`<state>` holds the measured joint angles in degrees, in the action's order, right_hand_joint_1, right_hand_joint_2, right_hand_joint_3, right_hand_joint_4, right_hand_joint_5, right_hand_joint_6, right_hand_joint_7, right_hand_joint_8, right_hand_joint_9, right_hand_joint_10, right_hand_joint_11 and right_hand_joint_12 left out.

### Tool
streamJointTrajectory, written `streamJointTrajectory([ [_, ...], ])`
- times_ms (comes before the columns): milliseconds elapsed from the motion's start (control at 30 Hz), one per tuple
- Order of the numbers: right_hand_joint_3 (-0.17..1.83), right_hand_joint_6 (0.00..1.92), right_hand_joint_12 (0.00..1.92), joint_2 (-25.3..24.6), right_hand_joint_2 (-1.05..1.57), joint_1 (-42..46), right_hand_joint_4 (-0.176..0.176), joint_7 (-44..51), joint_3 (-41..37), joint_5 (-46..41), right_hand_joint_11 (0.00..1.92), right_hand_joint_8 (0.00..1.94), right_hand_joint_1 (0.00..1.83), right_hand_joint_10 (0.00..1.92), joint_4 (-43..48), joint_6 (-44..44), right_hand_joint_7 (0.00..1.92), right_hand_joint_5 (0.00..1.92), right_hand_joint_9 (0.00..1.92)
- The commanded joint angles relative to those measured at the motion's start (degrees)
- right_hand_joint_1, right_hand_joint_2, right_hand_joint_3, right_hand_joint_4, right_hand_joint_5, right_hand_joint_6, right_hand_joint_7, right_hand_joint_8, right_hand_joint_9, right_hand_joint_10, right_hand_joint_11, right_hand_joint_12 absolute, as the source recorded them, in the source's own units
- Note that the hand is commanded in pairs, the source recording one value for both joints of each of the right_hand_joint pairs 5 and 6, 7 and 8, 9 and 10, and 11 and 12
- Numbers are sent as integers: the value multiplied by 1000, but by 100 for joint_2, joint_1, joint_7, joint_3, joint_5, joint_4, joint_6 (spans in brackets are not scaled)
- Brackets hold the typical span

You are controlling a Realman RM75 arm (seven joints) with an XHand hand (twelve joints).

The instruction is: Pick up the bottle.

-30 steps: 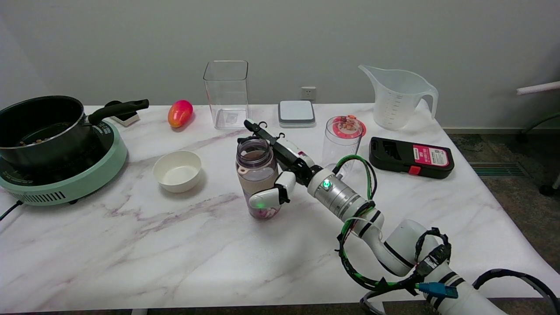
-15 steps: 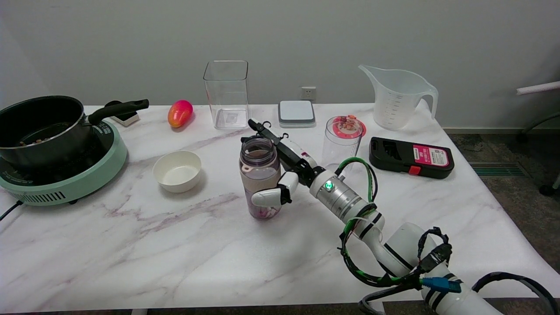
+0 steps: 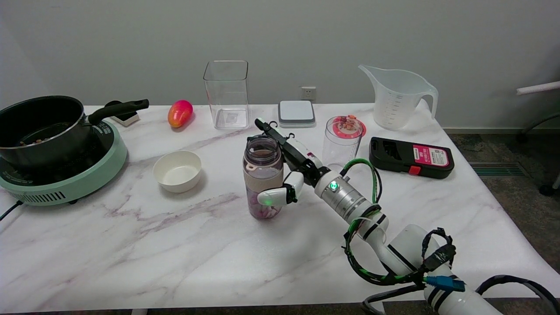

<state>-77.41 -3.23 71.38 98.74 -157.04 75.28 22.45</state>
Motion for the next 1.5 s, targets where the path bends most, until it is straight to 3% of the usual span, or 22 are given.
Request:
streamJointTrajectory([
  [33,1100,0,326,8,-445,33,0,43,-91,-55,326,330,1157,312,-160,43,330,0,312],
  [700,1109,0,334,-46,-483,-189,0,-189,-109,-63,334,360,1153,322,-662,166,360,0,322],
  [1500,869,0,362,-152,-485,-439,0,-173,-19,-63,362,384,1243,358,-962,252,384,0,358],
])
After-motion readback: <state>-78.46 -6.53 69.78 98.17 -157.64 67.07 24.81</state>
